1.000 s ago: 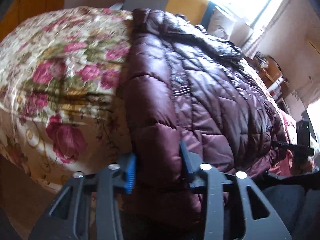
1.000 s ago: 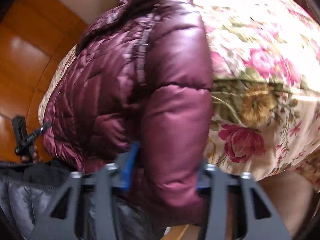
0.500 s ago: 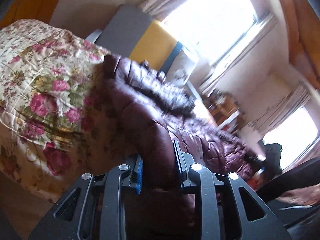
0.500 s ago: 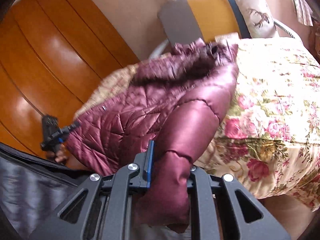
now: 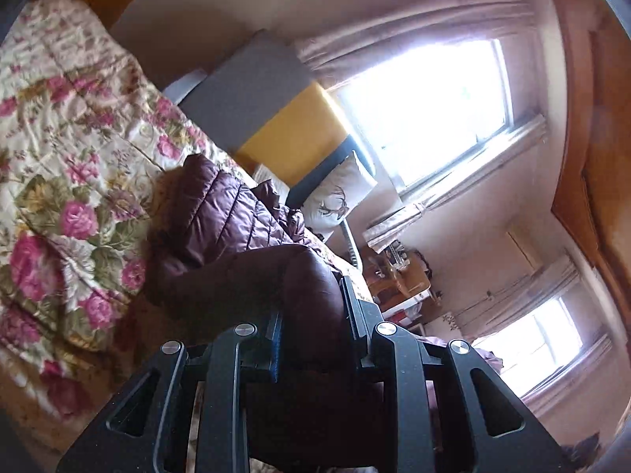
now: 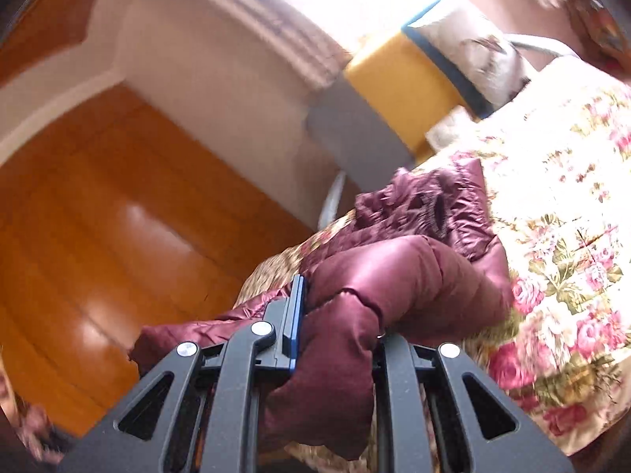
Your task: Fold large clothes
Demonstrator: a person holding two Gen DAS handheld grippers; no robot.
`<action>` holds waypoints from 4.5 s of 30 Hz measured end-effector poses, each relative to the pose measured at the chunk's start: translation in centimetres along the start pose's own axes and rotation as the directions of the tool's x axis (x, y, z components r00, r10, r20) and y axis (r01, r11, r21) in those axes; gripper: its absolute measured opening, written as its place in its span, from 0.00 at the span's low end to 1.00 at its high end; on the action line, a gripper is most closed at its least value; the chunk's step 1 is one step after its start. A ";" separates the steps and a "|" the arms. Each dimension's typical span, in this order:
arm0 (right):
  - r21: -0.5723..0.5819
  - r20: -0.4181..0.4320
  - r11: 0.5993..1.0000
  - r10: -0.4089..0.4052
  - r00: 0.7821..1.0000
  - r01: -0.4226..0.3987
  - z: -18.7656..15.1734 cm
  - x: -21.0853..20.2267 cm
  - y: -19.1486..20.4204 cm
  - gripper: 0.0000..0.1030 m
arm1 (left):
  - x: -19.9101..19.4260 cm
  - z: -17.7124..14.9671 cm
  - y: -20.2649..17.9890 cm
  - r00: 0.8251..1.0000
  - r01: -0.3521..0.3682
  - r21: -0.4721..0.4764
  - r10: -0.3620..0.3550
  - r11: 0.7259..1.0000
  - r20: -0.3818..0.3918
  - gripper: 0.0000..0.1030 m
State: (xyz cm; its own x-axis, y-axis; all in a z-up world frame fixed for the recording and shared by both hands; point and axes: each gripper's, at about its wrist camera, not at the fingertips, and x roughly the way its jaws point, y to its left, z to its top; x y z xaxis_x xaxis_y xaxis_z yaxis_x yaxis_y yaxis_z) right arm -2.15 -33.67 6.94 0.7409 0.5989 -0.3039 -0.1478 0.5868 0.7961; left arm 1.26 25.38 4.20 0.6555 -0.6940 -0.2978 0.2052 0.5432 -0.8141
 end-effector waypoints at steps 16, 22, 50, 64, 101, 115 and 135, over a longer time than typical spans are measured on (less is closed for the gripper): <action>0.289 -0.108 0.949 -0.097 0.989 0.124 8.8 12.8 -10.3 0.32 | 17.1 11.3 9.2 0.985 -0.134 -0.346 0.088 0.928 -0.145 0.49; 0.358 0.014 0.933 -0.021 1.000 0.014 10.3 13.6 -12.1 0.97 | 15.1 14.0 9.9 0.997 -0.076 -0.378 0.064 0.923 -0.045 0.74; -0.176 -0.172 0.919 -0.382 0.908 0.354 -4.3 4.7 -6.9 0.23 | 10.5 -1.6 7.0 0.958 -0.166 0.151 0.196 0.974 -0.208 0.16; -0.309 -0.093 0.817 -0.536 0.839 0.487 -7.7 0.2 -3.8 0.69 | 3.0 -7.1 3.6 0.905 -0.384 0.282 0.419 0.879 -0.077 0.72; -0.388 0.017 0.645 -0.709 0.705 0.658 2.0 12.6 -7.3 0.20 | 13.4 4.2 6.0 0.863 -0.474 0.302 0.504 0.827 -0.026 0.15; -0.345 -0.037 0.752 -0.609 0.792 0.562 1.4 9.8 -7.6 0.72 | 10.5 4.6 5.2 0.908 -0.401 0.263 0.418 0.878 -0.011 0.82; -0.480 -0.009 0.719 -0.577 0.817 0.502 0.8 7.1 -0.9 0.26 | 10.7 3.0 0.8 0.924 -0.343 0.417 0.382 0.842 -0.011 0.23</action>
State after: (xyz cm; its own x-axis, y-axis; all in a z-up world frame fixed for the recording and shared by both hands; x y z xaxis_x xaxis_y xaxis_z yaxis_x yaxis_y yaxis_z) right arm 3.79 -30.32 4.50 0.6848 0.1556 -0.7120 -0.0488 0.9845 0.1682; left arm 10.64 19.77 1.86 0.6762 -0.4393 -0.5914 0.2510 0.8921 -0.3757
